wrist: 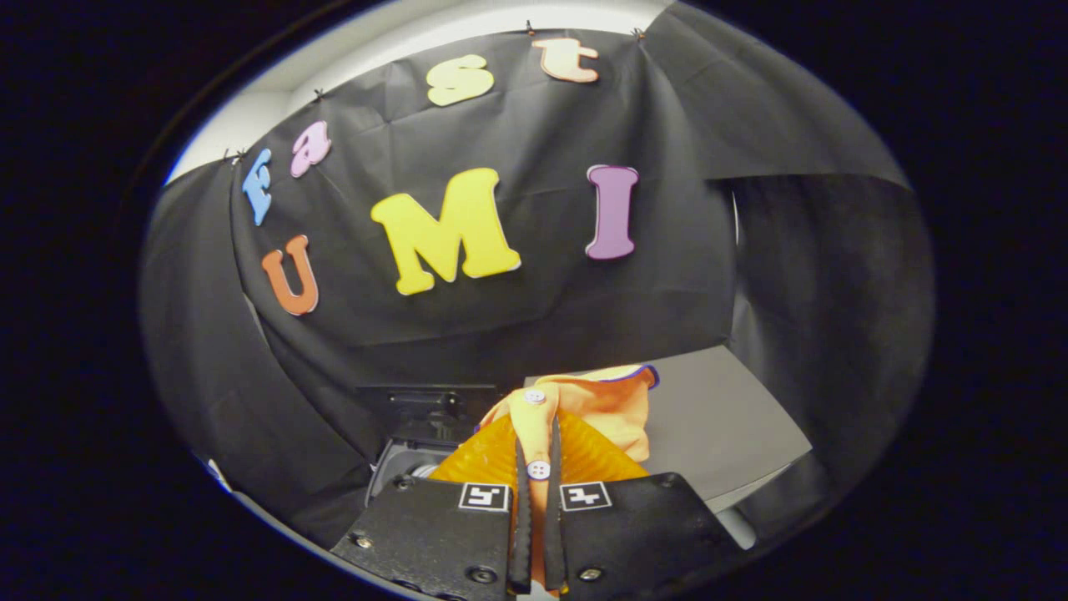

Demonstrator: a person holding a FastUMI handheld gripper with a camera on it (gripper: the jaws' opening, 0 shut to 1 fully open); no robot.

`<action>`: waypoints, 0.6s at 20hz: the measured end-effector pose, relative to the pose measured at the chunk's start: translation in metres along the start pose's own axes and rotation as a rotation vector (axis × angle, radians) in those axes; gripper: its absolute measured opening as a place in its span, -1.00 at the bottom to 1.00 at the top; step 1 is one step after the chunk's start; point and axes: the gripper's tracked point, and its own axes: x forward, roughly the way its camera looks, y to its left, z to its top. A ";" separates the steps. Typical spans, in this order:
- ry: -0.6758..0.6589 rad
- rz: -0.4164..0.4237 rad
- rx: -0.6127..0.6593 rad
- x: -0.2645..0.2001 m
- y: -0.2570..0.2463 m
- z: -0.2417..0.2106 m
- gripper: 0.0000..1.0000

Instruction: Put the clothes into the washing machine and then close the washing machine lid.

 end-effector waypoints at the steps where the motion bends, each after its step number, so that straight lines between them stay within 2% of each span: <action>1: -0.011 0.011 -0.006 -0.010 0.014 0.002 -0.81; 5: -0.068 0.056 -0.026 -0.039 0.070 0.017 -0.82; 12: -0.089 0.146 -0.037 -0.047 0.163 0.025 -0.81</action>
